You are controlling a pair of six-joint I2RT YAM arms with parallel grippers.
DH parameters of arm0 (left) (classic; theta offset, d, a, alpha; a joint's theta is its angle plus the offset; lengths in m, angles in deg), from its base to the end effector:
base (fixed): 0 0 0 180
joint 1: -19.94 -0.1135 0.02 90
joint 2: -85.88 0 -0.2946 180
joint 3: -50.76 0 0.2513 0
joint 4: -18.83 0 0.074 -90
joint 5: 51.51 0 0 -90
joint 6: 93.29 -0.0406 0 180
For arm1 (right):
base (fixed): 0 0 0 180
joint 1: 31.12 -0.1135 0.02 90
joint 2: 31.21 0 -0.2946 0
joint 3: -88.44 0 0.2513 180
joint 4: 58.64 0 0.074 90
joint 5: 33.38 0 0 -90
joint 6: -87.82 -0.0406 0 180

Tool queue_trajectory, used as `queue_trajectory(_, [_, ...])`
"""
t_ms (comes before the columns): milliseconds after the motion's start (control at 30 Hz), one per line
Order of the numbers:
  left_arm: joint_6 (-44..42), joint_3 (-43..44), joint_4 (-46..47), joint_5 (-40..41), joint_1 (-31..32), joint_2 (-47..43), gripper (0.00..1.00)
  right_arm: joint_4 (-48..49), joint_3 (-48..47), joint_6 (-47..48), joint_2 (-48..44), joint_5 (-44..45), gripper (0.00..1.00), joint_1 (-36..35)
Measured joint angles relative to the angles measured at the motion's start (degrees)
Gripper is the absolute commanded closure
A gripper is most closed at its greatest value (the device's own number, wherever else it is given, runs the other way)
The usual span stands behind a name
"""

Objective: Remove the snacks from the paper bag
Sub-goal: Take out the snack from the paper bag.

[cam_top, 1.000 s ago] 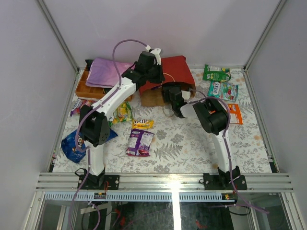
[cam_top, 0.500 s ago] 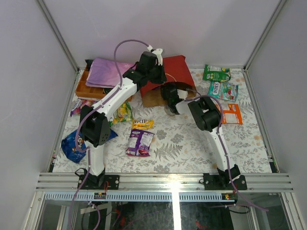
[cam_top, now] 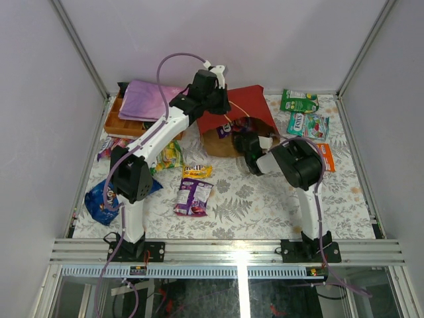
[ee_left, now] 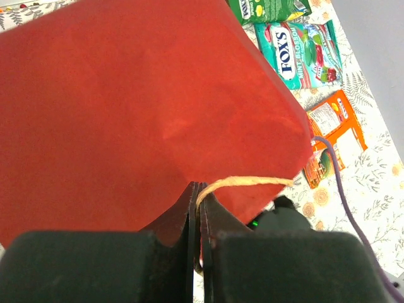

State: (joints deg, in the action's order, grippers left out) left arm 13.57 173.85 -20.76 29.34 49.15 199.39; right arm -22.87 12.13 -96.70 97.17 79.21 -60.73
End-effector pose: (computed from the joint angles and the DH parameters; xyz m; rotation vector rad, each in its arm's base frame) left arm 0.4194 -0.2419 0.3684 0.3304 2.1293 -0.6447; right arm 0.4114 0.2159 0.1149 1.3075 1.5058 1.1214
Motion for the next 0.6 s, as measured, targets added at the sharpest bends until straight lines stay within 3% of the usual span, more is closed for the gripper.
queue_trajectory(267, [0.02, 0.5, 0.0, 0.02, -0.02, 0.22, 1.0, 5.62, 17.03, 3.34, -14.45, -7.69, 1.0, 0.37])
queue_trajectory(600, [0.13, 0.5, 0.0, 0.42, -0.02, 0.22, 1.0, -2.4, 22.71, 13.55, -34.4, -19.15, 1.0, 0.04])
